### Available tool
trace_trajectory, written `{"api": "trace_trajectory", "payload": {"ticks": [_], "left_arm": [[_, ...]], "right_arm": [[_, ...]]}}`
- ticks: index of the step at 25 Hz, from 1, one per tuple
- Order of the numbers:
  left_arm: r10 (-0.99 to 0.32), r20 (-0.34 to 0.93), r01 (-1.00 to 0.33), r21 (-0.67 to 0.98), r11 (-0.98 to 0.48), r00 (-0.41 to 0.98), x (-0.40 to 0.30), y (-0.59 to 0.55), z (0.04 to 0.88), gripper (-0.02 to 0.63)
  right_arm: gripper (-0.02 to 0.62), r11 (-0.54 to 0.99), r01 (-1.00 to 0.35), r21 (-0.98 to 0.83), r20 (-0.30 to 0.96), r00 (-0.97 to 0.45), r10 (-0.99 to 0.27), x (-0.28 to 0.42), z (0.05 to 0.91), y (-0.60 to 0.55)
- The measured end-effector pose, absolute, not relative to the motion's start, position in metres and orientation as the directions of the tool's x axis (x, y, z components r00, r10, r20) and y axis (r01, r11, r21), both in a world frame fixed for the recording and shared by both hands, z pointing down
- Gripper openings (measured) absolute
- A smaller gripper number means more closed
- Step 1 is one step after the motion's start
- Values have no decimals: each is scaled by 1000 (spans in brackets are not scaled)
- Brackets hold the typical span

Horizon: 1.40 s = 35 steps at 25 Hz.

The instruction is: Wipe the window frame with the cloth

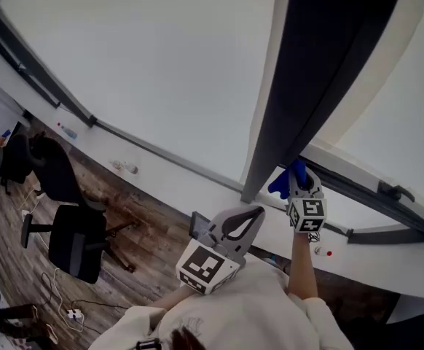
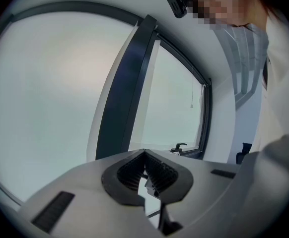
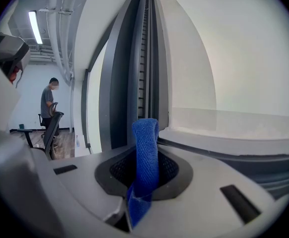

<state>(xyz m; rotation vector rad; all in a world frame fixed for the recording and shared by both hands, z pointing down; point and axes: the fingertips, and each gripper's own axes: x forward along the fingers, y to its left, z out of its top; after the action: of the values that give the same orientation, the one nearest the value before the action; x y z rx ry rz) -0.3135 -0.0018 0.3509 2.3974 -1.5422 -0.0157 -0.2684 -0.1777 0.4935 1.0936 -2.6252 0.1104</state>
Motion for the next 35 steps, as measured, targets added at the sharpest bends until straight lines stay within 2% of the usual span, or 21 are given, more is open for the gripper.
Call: {"api": "trace_trajectory", "payload": {"ticks": [5, 22, 35], "left_arm": [[-896, 170, -897, 250, -364, 411, -317, -5, 357, 9], [-771, 149, -773, 286, -566, 619, -259, -28, 363, 9], [-749, 137, -749, 292, -595, 648, -247, -36, 364, 9]], "right_arm": [[55, 734, -679, 33, 297, -694, -656, -282, 493, -181], [55, 686, -725, 53, 326, -637, -698, -249, 491, -184], [55, 664, -746, 55, 326, -615, -718, -228, 490, -187]]}}
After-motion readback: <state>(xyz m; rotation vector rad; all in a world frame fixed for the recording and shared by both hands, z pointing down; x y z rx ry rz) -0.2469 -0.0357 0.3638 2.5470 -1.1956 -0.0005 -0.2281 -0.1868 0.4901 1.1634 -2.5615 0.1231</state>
